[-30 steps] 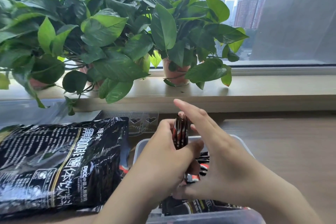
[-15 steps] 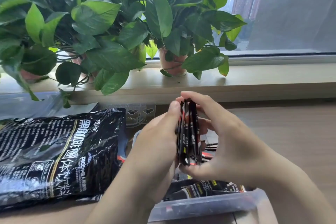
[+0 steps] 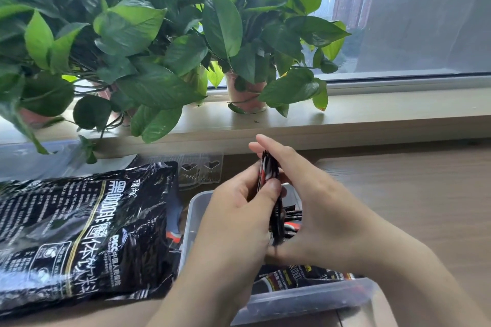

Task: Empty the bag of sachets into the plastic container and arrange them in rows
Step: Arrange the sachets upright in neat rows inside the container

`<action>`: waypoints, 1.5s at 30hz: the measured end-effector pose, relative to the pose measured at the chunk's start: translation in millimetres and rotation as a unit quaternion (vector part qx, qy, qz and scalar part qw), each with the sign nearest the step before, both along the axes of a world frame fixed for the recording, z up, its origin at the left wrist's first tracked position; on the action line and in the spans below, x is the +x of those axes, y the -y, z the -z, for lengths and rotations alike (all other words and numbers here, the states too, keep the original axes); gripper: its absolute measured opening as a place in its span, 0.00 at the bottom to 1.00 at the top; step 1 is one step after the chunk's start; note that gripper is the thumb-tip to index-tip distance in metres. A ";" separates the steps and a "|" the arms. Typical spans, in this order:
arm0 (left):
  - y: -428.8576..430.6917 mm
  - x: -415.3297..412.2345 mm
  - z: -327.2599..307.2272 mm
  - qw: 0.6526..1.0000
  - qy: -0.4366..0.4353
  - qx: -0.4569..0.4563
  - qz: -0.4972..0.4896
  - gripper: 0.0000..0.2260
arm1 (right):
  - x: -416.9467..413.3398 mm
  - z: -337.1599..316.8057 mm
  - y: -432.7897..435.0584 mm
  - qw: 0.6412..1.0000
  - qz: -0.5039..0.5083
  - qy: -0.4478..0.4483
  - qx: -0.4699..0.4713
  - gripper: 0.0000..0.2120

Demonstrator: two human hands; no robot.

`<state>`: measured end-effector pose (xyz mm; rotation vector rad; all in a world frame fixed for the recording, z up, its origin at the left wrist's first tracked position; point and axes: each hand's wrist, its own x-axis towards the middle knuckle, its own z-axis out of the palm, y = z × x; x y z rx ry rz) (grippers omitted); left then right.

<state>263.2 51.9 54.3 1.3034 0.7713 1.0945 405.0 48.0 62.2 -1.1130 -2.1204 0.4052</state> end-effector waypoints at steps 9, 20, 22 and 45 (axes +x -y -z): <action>-1.9 -5.9 -3.3 0.999 -0.029 0.010 0.029 0.16 | -0.8 0.1 2.5 0.999 0.017 -0.020 -0.027 0.59; -16.2 -32.1 -5.1 0.962 -0.203 0.180 0.009 0.15 | 16.5 -4.8 3.8 0.998 0.004 -0.017 -0.061 0.58; -18.5 -41.2 -10.8 0.955 -0.218 0.188 0.076 0.15 | 25.1 -8.4 5.5 0.997 -0.007 -0.039 -0.062 0.44; -17.9 -46.4 -18.2 0.970 -0.204 0.130 -0.008 0.14 | 20.9 -8.2 0.0 0.948 0.080 -0.262 -0.164 0.09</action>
